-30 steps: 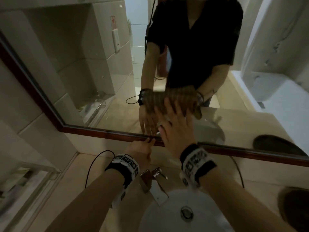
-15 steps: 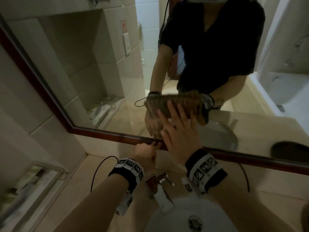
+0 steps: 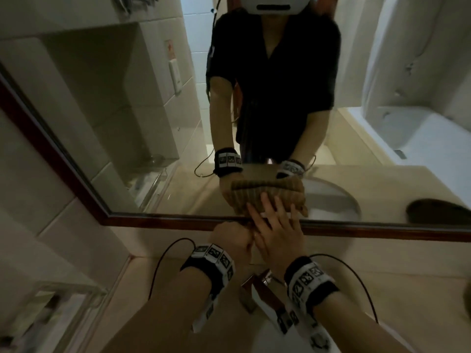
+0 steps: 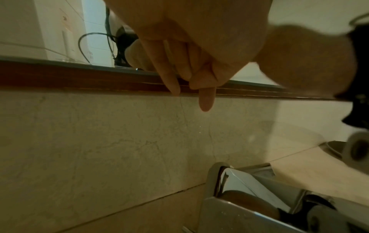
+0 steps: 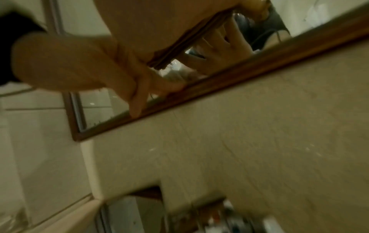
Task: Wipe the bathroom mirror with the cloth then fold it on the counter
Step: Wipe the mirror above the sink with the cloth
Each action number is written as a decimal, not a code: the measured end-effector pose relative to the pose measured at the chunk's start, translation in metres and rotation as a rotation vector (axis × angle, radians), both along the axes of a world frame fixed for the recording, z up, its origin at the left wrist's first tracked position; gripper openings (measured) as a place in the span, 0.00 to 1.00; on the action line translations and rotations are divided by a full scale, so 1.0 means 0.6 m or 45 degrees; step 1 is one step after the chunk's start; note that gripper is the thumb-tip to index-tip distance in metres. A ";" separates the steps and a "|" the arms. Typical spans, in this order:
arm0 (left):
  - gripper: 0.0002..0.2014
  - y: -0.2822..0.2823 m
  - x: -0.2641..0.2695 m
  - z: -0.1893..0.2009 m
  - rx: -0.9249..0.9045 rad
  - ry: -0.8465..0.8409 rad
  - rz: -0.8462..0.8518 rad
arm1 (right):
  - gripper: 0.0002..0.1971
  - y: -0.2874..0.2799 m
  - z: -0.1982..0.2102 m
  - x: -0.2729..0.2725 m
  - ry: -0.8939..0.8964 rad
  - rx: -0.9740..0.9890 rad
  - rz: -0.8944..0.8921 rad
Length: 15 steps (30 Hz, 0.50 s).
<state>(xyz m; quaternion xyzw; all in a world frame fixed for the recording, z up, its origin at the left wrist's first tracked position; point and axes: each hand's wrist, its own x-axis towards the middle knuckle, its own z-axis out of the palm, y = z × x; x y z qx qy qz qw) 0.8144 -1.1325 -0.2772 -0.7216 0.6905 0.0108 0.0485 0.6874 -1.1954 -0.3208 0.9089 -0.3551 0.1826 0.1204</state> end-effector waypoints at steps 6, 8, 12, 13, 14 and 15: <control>0.08 0.003 0.009 0.003 0.026 -0.016 -0.083 | 0.28 0.012 0.029 -0.001 0.013 0.071 0.002; 0.08 0.001 0.012 0.000 0.023 -0.020 -0.102 | 0.28 0.004 0.085 0.005 -0.085 -0.011 0.039; 0.14 -0.015 0.016 0.003 0.103 -0.040 -0.052 | 0.28 -0.016 0.198 0.033 -0.350 -0.143 0.054; 0.13 -0.016 0.015 -0.002 0.081 -0.035 -0.080 | 0.29 -0.018 0.206 0.040 -0.389 -0.166 0.046; 0.09 -0.017 0.014 -0.007 0.017 -0.048 -0.078 | 0.29 -0.018 0.202 0.045 -0.397 -0.174 0.039; 0.02 -0.016 0.013 -0.004 -0.017 -0.059 -0.051 | 0.30 -0.018 0.190 0.047 -0.380 -0.173 0.032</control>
